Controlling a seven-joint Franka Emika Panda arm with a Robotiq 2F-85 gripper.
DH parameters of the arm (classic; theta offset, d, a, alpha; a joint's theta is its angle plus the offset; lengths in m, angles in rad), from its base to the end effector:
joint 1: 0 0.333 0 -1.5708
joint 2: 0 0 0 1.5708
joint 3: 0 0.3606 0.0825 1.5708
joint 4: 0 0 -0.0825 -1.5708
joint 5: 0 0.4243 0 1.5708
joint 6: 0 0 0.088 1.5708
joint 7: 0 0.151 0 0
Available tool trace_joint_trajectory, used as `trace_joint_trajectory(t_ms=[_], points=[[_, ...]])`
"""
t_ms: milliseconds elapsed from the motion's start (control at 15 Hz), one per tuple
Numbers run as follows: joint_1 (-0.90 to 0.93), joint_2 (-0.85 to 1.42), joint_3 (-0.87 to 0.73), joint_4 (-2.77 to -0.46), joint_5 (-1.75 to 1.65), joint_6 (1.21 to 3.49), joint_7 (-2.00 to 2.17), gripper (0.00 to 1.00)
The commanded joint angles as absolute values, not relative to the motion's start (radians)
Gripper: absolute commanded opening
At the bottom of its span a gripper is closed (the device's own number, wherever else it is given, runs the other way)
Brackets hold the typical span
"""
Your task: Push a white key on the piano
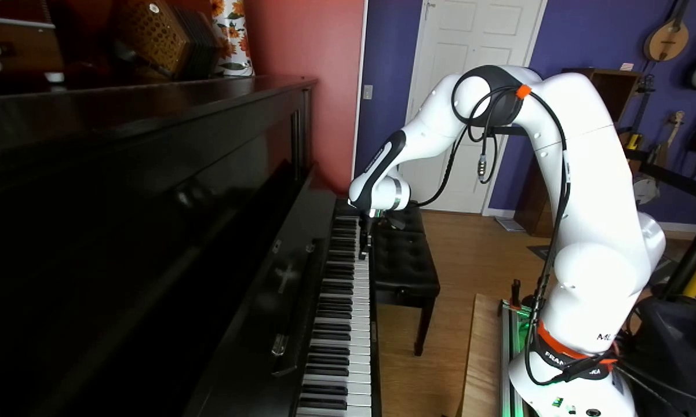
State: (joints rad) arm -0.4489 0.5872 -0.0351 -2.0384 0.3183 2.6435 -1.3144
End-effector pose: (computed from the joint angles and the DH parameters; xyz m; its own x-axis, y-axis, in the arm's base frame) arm 0.5656 -0.2998 0.1099 0.8421 0.5229 0.1320 0.5309 -0.8468 -0.0328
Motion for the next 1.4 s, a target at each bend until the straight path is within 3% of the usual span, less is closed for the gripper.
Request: trace_joint_trajectory(t_ms=[0,1333], points=[[-0.474,0.615,-0.015,-2.020,0.299,2.664,-1.305,0.00],[-0.470,0.637,-0.028,-2.005,0.275,2.649,-1.272,0.00]])
